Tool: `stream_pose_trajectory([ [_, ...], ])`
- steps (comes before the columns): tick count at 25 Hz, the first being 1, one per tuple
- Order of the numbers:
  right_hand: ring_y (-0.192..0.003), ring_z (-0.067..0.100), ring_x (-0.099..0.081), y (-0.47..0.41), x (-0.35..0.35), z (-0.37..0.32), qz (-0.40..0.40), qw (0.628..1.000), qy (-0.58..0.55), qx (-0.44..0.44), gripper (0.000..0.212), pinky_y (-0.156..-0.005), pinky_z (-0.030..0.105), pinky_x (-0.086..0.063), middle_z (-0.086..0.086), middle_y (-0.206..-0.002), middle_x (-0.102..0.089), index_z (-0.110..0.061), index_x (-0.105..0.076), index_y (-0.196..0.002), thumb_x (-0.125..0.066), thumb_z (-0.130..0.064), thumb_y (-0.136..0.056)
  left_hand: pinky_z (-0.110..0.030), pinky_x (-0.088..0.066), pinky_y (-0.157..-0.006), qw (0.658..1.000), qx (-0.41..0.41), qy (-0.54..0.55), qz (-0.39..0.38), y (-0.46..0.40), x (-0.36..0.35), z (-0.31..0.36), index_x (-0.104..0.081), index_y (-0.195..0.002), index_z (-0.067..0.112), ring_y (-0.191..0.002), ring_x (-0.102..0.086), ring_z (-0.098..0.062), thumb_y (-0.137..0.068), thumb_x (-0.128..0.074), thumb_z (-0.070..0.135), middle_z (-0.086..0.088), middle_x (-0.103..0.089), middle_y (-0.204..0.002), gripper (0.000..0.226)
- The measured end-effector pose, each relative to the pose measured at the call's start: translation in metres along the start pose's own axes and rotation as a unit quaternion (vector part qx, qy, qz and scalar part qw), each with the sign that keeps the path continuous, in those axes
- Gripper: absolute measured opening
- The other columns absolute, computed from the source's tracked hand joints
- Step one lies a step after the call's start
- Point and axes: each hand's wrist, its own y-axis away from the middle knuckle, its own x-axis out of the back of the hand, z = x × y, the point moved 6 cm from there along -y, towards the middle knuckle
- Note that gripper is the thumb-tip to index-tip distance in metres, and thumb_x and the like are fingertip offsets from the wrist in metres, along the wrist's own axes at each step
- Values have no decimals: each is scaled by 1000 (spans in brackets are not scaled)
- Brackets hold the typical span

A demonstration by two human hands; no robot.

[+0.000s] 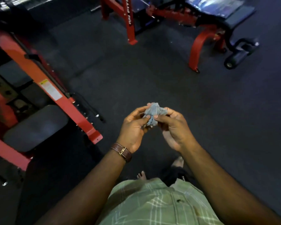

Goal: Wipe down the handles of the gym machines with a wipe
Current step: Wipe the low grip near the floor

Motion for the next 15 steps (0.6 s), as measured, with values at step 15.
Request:
stream_pose_trajectory([
  [15,-82,23,-67,-349,-131,-33,-299,886,348,-65,15,-71,40,-53,18,-92,-71,-7,-65,-99,-65,4,-89,-27,-47,-66,878,-88,215,419,-213,67,96,-62,-87,17,-61,-61,-9,-90,-66,8,0,-68,-70,11],
])
